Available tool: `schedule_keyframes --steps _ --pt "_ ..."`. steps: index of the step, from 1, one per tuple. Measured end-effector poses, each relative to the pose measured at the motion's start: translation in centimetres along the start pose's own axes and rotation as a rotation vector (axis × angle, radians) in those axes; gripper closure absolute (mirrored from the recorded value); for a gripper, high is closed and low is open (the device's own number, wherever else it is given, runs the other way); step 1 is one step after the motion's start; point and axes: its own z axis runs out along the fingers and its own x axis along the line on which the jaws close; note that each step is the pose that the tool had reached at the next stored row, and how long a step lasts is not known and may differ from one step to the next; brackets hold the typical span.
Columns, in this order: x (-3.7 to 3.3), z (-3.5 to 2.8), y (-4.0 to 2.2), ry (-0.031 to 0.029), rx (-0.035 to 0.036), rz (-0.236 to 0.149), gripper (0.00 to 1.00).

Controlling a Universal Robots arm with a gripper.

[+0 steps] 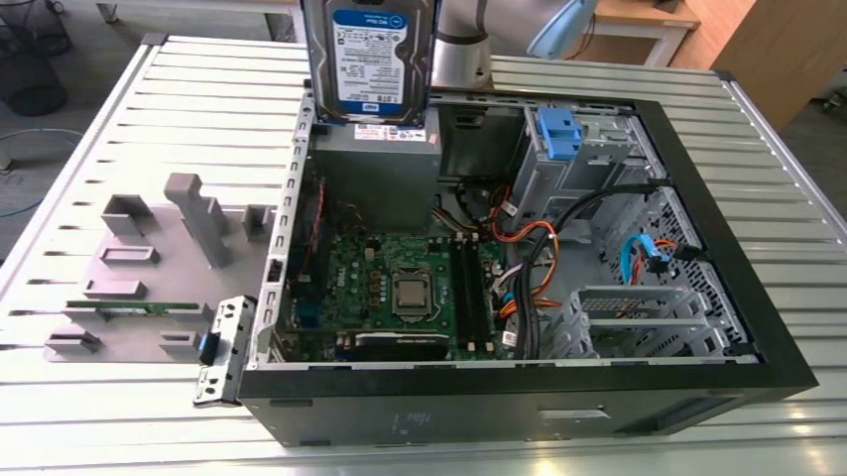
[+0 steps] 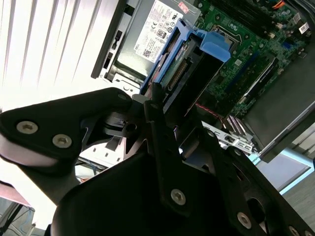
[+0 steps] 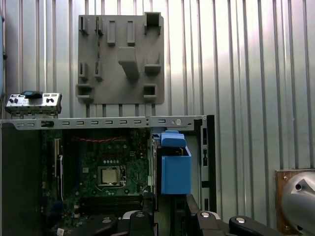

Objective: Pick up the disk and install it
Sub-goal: 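Pick up the disk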

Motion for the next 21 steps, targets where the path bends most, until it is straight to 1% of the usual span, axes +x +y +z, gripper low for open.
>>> schedule_keyframes --steps 3,5,12,15,18,21 --pt "-0.02 -0.01 -0.45 0.0000 0.0000 0.000 0.65" --pt "-0.04 -0.02 -0.90 0.0000 -0.0001 0.000 0.65" --pt "-0.12 -0.04 -2.82 0.0000 -0.0008 0.000 0.65" --pt "-0.16 -0.06 -3.54 0.0001 -0.0010 0.000 0.65" --pt "-0.18 -0.06 -4.15 0.0001 -0.0011 0.000 0.65" --pt "-0.20 -0.07 -4.56 0.0001 -0.0011 0.000 0.65"
